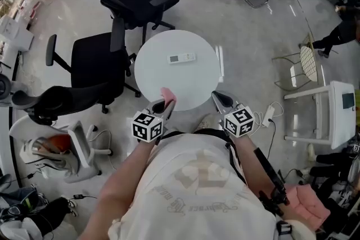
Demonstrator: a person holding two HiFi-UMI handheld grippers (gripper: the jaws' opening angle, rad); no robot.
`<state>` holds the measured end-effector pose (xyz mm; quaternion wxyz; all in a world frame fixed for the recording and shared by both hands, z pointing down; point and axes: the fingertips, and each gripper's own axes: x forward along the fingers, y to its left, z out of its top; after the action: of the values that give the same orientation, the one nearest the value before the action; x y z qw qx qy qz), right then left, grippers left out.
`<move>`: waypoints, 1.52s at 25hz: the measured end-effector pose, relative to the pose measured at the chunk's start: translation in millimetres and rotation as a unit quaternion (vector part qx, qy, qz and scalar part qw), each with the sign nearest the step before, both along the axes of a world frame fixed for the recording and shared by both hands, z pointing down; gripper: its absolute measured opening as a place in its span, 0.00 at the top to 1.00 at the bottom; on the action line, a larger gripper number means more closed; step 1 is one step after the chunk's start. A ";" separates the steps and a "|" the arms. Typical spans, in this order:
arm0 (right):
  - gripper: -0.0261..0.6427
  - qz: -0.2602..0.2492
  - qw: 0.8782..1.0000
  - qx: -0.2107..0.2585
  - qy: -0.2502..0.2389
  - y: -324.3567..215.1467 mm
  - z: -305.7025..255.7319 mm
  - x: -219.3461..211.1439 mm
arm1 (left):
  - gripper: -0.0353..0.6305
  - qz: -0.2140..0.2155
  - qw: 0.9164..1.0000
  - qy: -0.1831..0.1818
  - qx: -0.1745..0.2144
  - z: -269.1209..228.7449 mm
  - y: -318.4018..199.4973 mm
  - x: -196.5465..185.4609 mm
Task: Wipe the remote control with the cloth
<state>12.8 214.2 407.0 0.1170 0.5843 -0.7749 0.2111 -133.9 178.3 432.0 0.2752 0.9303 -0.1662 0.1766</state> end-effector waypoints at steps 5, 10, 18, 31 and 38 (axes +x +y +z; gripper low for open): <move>0.95 -0.001 1.000 0.003 0.004 -9.6 -1.5 -2.3 | 0.91 -0.006 1.000 0.005 0.008 -5.1 -11.3 -3.7; 0.95 -0.008 1.000 0.004 0.010 -22.9 -5.0 -4.9 | 0.91 -0.020 1.000 0.008 0.010 -6.4 -25.2 -9.1; 0.95 -0.025 1.000 -0.009 0.006 -42.7 6.3 -2.7 | 0.91 -0.038 0.999 0.003 -0.001 2.8 -37.6 -10.4; 0.95 -0.085 0.995 -0.046 -0.004 -117.1 40.9 52.8 | 0.91 -0.082 0.996 -0.029 -0.027 20.2 -94.9 39.4; 0.95 -0.147 0.987 -0.071 0.008 -163.3 65.5 80.7 | 0.91 -0.105 0.992 -0.051 -0.043 29.2 -122.3 82.9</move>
<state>93.5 50.9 472.6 0.1942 0.4559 -0.8345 0.2410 -51.1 56.0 461.3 0.3233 0.8847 -0.2691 0.2009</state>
